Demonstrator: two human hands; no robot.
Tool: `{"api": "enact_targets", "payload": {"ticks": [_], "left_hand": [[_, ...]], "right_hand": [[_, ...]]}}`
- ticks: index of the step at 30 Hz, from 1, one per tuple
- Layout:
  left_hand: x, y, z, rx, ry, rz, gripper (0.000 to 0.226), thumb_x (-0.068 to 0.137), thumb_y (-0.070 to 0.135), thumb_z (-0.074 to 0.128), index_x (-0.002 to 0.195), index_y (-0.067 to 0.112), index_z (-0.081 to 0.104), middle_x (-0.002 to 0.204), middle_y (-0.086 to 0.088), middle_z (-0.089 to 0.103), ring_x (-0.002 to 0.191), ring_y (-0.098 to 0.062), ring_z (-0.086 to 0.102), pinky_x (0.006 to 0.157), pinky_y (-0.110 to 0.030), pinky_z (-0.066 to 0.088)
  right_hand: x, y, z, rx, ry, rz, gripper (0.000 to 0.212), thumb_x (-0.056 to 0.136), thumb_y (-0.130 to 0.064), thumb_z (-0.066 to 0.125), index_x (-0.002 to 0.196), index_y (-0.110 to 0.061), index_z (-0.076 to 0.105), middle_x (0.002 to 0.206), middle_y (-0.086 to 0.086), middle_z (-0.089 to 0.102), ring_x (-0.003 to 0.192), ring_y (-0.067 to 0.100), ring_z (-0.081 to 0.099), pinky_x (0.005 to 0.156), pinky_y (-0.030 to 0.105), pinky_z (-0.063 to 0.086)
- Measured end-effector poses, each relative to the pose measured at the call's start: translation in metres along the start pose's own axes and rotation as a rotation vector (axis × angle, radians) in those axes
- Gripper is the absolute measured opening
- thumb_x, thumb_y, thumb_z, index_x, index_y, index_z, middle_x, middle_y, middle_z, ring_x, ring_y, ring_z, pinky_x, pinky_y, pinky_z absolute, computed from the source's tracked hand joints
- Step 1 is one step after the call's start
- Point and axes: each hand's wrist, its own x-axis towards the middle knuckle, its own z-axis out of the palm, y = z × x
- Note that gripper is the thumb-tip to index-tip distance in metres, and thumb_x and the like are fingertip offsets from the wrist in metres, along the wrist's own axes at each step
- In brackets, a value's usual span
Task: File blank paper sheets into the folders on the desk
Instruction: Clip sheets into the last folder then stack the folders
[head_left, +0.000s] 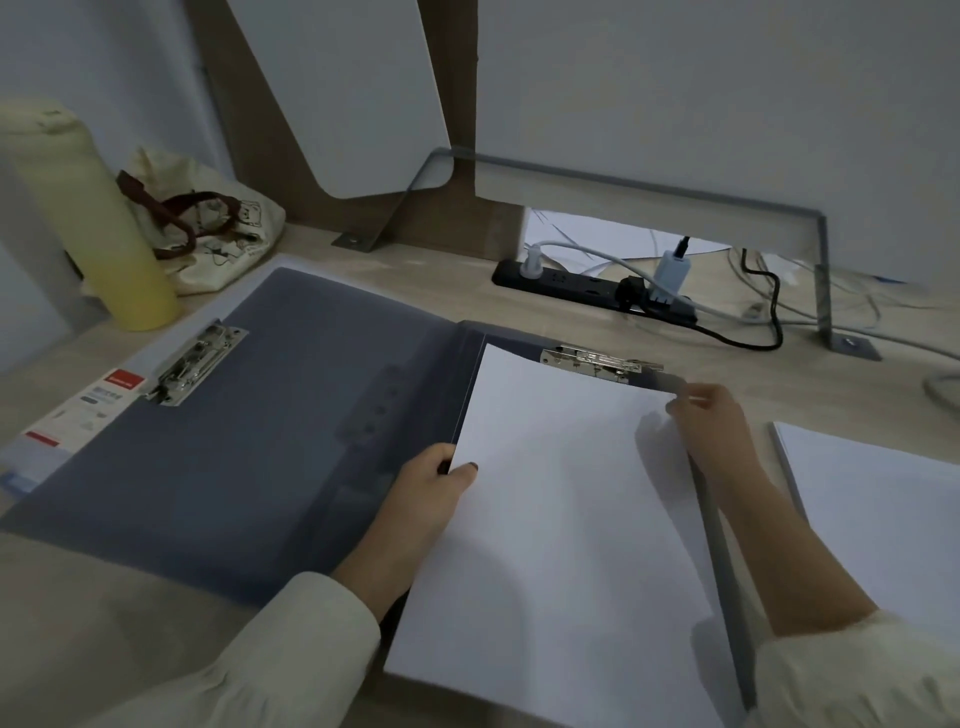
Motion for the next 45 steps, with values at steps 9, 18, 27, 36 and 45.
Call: {"api": "enact_targets", "payload": {"ticks": [9, 18, 27, 36, 45], "left_hand": [[-0.006, 0.003, 0.0, -0.019, 0.007, 0.005, 0.016, 0.092, 0.018, 0.05, 0.098, 0.008, 0.06, 0.095, -0.012, 0.063, 0.081, -0.021, 0.058, 0.073, -0.032, 0.047], [-0.007, 0.002, 0.001, -0.056, 0.01, -0.016, 0.015, 0.092, 0.018, 0.051, 0.099, 0.011, 0.062, 0.106, -0.015, 0.066, 0.086, -0.023, 0.061, 0.079, -0.036, 0.051], [0.009, 0.004, 0.012, 0.1, 0.051, 0.017, 0.019, 0.094, 0.022, 0.048, 0.092, 0.005, 0.056, 0.078, -0.002, 0.052, 0.065, -0.013, 0.046, 0.057, -0.022, 0.037], [0.006, 0.006, 0.01, 0.946, 0.343, 0.338, 0.027, 0.098, 0.038, 0.037, 0.102, 0.012, 0.045, 0.088, 0.0, 0.06, 0.078, -0.018, 0.057, 0.064, -0.029, 0.041], [0.01, 0.001, 0.008, 0.875, 0.336, 0.329, 0.021, 0.097, 0.035, 0.039, 0.096, 0.014, 0.042, 0.088, 0.002, 0.052, 0.078, -0.013, 0.049, 0.064, -0.027, 0.04]], "right_hand": [[-0.042, 0.015, -0.026, -0.073, -0.179, 0.097, 0.023, 0.089, -0.022, 0.053, 0.074, -0.005, 0.05, 0.067, 0.012, 0.04, 0.056, 0.023, 0.037, 0.056, 0.028, 0.031], [-0.048, 0.022, -0.027, -0.091, -0.131, 0.091, 0.027, 0.088, -0.022, 0.053, 0.068, -0.006, 0.044, 0.068, 0.013, 0.039, 0.062, 0.022, 0.036, 0.06, 0.028, 0.029], [-0.047, 0.029, -0.015, -0.014, -0.075, 0.121, 0.032, 0.085, -0.014, 0.051, 0.06, -0.013, 0.03, 0.058, 0.004, 0.028, 0.058, 0.02, 0.028, 0.057, 0.028, 0.023], [-0.053, 0.035, 0.001, 0.008, 0.103, 0.023, 0.022, 0.09, -0.022, 0.048, 0.072, -0.009, 0.053, 0.068, 0.005, 0.052, 0.066, 0.023, 0.048, 0.059, 0.029, 0.033], [-0.057, 0.036, 0.009, 0.019, 0.178, -0.015, 0.024, 0.09, -0.026, 0.048, 0.104, -0.011, 0.06, 0.086, 0.004, 0.062, 0.082, 0.024, 0.055, 0.069, 0.029, 0.035]]}}
